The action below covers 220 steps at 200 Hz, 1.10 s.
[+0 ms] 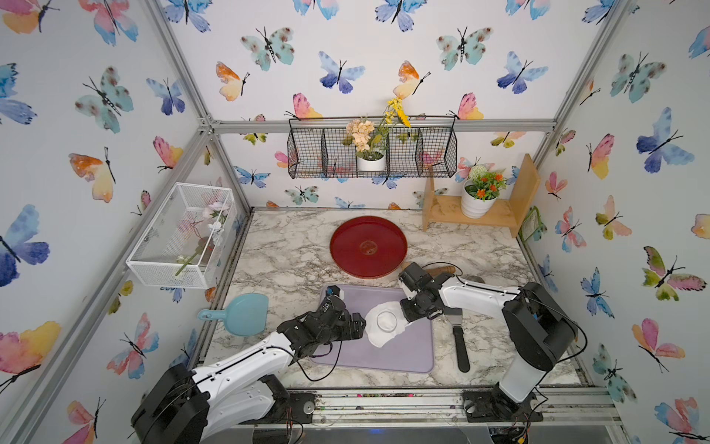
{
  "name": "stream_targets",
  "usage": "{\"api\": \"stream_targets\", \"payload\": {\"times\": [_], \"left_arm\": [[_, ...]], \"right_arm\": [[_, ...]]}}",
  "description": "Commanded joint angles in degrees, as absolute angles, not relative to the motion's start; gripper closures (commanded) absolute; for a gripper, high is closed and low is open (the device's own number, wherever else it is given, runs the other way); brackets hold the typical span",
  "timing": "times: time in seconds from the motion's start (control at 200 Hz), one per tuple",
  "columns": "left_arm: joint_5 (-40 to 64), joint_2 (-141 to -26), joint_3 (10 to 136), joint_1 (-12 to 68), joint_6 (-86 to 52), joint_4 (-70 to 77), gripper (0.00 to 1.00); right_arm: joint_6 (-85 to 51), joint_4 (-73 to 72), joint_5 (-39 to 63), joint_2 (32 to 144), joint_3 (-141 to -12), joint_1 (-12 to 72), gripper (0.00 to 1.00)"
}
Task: Roll out the dumpling wrappers from the dough
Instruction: Remove the dumpling wrapper from the work surface.
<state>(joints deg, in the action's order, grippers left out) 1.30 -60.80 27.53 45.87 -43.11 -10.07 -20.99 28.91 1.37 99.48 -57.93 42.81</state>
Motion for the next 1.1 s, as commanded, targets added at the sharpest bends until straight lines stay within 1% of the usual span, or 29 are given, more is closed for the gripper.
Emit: {"api": "stream_targets", "payload": {"times": [0.0,0.115,0.17,0.295,0.365,0.481,0.606,0.751,0.886,1.096], "left_arm": [[0.0,-60.99,26.64,45.95,-42.88,-9.58,0.1],[0.0,-61.03,26.28,45.96,-43.0,-9.54,0.1],[0.0,-61.0,26.28,45.89,-43.01,-9.41,0.1],[-0.04,-60.91,26.32,45.9,-43.0,-9.44,0.1],[-0.11,-60.82,26.27,45.9,-43.0,-9.54,0.1],[-0.28,-60.49,25.98,45.88,-43.13,-9.62,0.1],[-0.43,-60.21,25.85,45.89,-43.23,-9.98,0.1],[-0.77,-59.77,25.67,45.79,-43.36,-10.11,0.1],[-0.85,-59.94,25.52,45.84,-43.42,-10.02,0.1],[-1.12,-60.39,25.11,45.81,-43.51,-9.93,0.1]], "right_arm": [[-22.14,31.52,-0.11,101.75,-58.48,43.49,0.64],[-22.55,33.07,-0.66,102.8,-59.34,44.25,0.67],[-22.63,33.58,-0.76,103.17,-59.54,44.62,0.71],[-23.08,34.12,-0.66,103.69,-59.55,45.01,0.74],[-23.53,34.21,-0.66,103.62,-59.4,45.05,0.77],[-23.86,34.36,-0.28,102.94,-59.83,45.06,0.84],[-24.29,34.38,-0.05,101.74,-61.03,45.01,0.88],[-24.78,34.48,-0.94,100.17,-62.72,45.0,0.94],[-24.95,34.74,-1.58,98.65,-64.7,45.0,0.97],[-25.01,36.17,-0.93,96.45,-68.12,45.0,0.98]]}}
